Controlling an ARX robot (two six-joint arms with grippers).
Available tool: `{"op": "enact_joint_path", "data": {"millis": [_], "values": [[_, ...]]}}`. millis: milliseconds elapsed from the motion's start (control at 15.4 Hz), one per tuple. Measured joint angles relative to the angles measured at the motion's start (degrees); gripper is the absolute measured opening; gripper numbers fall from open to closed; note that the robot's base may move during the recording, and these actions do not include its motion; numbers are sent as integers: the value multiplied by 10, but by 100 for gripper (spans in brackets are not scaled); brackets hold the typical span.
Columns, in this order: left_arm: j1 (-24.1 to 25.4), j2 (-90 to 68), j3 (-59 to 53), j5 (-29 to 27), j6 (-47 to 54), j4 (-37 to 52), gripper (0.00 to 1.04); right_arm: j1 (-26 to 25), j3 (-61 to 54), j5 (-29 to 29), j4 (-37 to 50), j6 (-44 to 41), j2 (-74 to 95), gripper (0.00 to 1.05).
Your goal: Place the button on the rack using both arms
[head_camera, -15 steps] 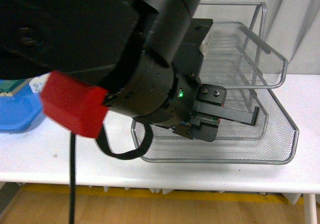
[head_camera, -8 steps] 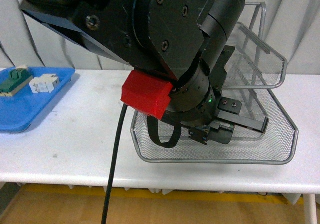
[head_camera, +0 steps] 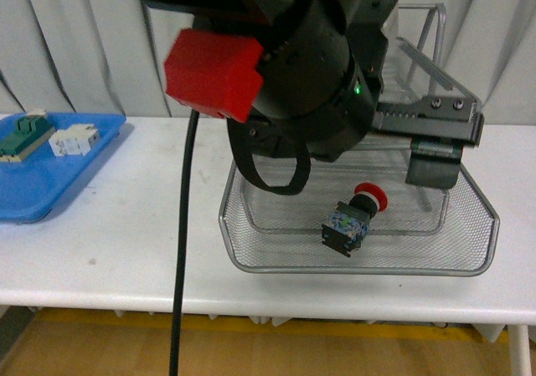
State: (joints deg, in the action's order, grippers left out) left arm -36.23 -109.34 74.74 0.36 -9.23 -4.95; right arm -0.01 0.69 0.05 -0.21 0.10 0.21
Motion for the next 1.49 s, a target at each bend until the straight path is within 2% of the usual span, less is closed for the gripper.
{"op": "enact_joint_path", "data": {"millis": [259, 454, 519, 584, 648, 713, 778, 973, 1102, 1167, 1232, 1491], "values": [[26, 131, -120, 56, 34, -26, 98, 0, 0, 0, 0, 0, 0, 98], [69, 207, -200, 60, 91, -45, 98, 0, 0, 0, 0, 0, 0, 98], [90, 233, -276, -37, 93, 152, 90, 0, 0, 0, 0, 0, 0, 98], [140, 292, -389, -143, 93, 329, 75, 0, 0, 0, 0, 0, 0, 98], [199, 354, -463, -146, 93, 411, 65, 0, 0, 0, 0, 0, 0, 98], [259, 424, -506, -121, 92, 441, 54, 0, 0, 0, 0, 0, 0, 98], [290, 492, -536, -100, 92, 456, 41, 0, 0, 0, 0, 0, 0, 98], [303, 544, -616, -59, 93, 447, 3, 0, 0, 0, 0, 0, 0, 98], [319, 599, -645, -52, 93, 443, 2, 0, 0, 0, 0, 0, 0, 98], [349, 624, -658, -12, 93, 435, 2, 0, 0, 0, 0, 0, 0, 98], [363, 642, -673, -10, 93, 421, 2, 0, 0, 0, 0, 0, 0, 98], [362, 731, -709, -4, 93, 369, 2, 0, 0, 0, 0, 0, 0, 98]]}}
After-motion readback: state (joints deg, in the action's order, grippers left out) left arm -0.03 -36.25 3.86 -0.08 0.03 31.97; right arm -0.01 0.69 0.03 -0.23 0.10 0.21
